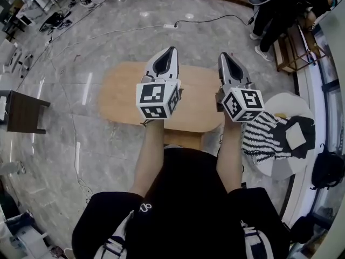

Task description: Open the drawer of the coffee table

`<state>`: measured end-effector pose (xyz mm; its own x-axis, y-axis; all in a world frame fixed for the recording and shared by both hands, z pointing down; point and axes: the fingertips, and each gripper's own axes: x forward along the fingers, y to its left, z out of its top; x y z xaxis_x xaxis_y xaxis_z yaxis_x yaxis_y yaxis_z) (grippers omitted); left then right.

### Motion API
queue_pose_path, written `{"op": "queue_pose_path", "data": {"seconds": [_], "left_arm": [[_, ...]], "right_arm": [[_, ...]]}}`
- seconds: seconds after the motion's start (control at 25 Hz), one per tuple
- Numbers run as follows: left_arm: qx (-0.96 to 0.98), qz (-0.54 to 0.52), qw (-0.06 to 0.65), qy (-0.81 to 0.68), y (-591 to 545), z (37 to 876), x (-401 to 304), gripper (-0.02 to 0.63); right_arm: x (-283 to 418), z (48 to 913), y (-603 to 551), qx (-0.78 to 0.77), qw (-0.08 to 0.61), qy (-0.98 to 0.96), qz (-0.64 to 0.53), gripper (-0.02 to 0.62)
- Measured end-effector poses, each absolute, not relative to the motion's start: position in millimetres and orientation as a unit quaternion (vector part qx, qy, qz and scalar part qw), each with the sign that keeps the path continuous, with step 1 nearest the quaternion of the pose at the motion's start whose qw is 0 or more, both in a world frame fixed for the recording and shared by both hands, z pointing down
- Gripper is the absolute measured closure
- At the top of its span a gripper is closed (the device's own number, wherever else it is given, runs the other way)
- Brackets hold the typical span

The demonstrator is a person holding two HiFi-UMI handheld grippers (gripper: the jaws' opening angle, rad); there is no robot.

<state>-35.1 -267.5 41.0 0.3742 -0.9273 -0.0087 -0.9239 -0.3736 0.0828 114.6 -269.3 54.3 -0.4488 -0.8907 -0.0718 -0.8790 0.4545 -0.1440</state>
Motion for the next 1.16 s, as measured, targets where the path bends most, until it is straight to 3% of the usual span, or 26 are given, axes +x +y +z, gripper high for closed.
{"op": "queue_pose_path", "data": {"seconds": [1.16], "left_arm": [[0.825, -0.013, 0.011, -0.565, -257.2, 32.9, -21.2, 0.597]], "right_arm": [[121.7, 41.5, -259.1, -0.524, 0.033, 0.851, -0.004, 0.584]]}}
